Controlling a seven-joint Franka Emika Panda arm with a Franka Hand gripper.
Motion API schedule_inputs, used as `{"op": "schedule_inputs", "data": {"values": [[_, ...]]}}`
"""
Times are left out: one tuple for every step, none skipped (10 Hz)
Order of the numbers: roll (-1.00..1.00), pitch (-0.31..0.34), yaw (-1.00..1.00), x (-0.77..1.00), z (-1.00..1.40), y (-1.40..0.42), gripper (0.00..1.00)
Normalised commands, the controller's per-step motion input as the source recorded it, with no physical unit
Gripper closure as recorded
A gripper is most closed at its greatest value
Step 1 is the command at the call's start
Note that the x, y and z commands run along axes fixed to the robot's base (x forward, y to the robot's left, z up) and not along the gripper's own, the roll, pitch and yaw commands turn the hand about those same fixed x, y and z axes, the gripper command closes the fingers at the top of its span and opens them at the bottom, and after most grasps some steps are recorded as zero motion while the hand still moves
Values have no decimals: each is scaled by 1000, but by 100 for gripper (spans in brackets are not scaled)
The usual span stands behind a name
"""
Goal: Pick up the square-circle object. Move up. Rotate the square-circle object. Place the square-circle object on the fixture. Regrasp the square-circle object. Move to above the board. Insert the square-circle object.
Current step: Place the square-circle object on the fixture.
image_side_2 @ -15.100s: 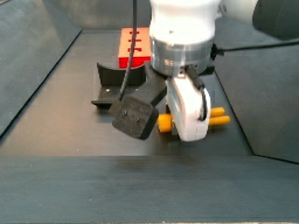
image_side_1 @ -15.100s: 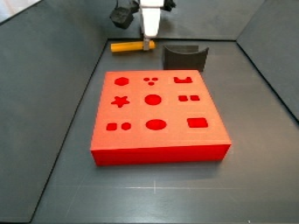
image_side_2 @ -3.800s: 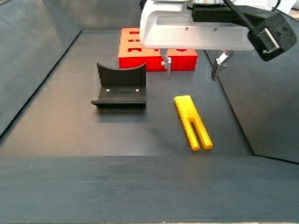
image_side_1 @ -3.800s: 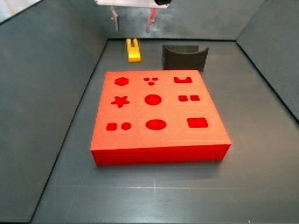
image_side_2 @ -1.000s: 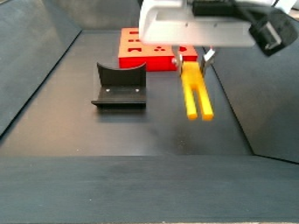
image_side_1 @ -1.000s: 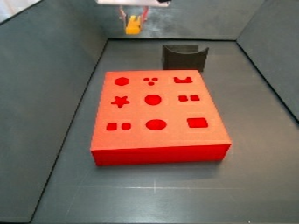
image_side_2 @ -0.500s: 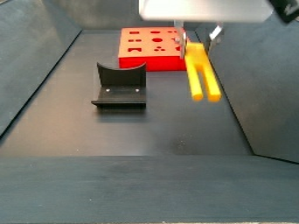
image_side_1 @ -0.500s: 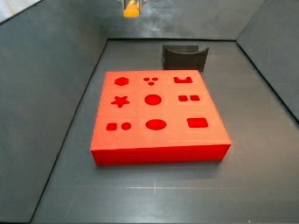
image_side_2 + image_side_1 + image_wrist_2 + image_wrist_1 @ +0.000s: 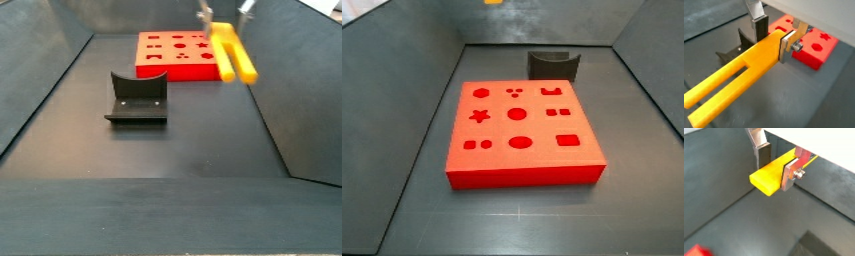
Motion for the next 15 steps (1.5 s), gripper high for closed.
{"op": "schedule_inputs", "data": {"values": [[251,-84,279,1000,9,-892,100],[206,-36,166,1000,10,-770,100],[165,-9,106,1000,4,-651,100],[144,15,64,1000,-11,-451,100],[129,29,47,966,-11,-336,100],[126,44,42,843,-10,-236,100],[124,61,40,719,-8,-145,100],[122,82,39,559,-4,-76,100],[119,96,42,444,1,-48,100],[114,116,45,300,3,-34,100],[110,130,47,198,1,-30,100],[-1000,75,-42,843,-49,118,100],[-1000,75,-47,748,-49,125,100],[-1000,81,-57,670,-39,121,100],[-1000,91,-59,594,-21,78,100]]}}
